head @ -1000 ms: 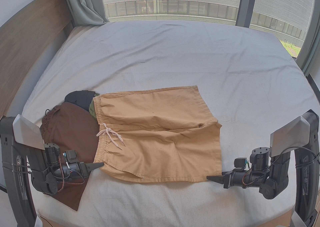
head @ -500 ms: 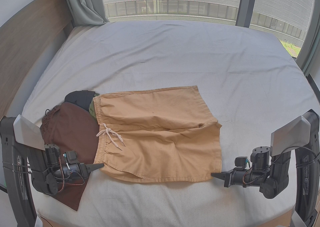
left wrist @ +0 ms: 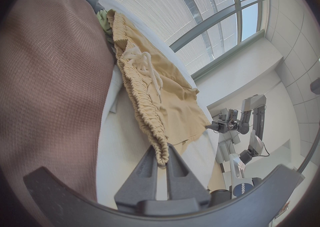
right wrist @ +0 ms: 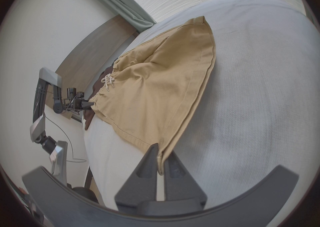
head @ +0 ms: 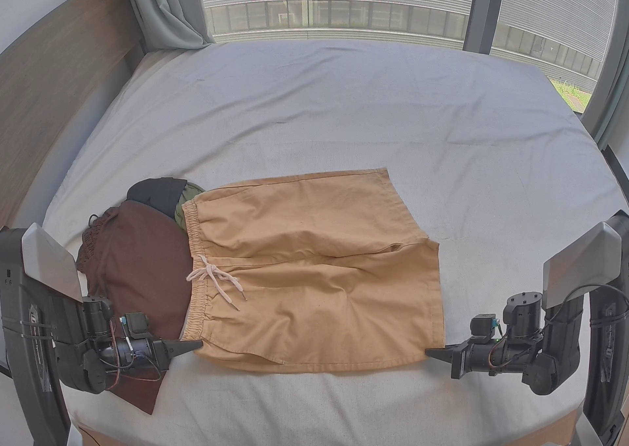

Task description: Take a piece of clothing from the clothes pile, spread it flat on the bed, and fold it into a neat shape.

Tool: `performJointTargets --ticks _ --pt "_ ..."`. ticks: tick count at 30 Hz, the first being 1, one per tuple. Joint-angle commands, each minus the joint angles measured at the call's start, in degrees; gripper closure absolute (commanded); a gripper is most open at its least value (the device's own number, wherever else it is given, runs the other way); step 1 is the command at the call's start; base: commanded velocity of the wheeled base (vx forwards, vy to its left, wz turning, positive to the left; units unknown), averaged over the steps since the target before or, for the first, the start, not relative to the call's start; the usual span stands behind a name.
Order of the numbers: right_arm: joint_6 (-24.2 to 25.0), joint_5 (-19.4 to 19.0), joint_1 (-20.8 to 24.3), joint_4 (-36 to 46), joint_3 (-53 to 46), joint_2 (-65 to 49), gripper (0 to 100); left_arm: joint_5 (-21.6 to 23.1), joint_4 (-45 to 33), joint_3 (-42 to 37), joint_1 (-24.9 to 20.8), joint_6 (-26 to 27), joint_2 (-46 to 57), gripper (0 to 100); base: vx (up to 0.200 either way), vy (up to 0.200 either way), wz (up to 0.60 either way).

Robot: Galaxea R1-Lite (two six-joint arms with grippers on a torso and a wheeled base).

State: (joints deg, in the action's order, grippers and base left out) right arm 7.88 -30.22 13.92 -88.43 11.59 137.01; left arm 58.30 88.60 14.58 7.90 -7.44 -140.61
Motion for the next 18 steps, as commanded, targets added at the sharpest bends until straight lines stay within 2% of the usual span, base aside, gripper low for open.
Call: performJointTargets --ticks 1,8,18 --pt "-1.90 -0.10 -0.03 0.01 -2.36 -0.78 100 0.94 -0.01 -2.98 1.15 1.11 2.09 100 0.000 0.000 0.00" --pt "-7.52 -0.54 -0.39 0.01 -6.06 -0.52 100 1.03 -0.01 -5.44 2.30 3.66 2.44 100 0.000 0.000 0.00" --pt "-8.93 -1.95 -1.09 0.01 -7.73 -0.87 100 1.82 -0.01 -8.95 2.56 9.02 2.35 100 0.000 0.000 0.00"
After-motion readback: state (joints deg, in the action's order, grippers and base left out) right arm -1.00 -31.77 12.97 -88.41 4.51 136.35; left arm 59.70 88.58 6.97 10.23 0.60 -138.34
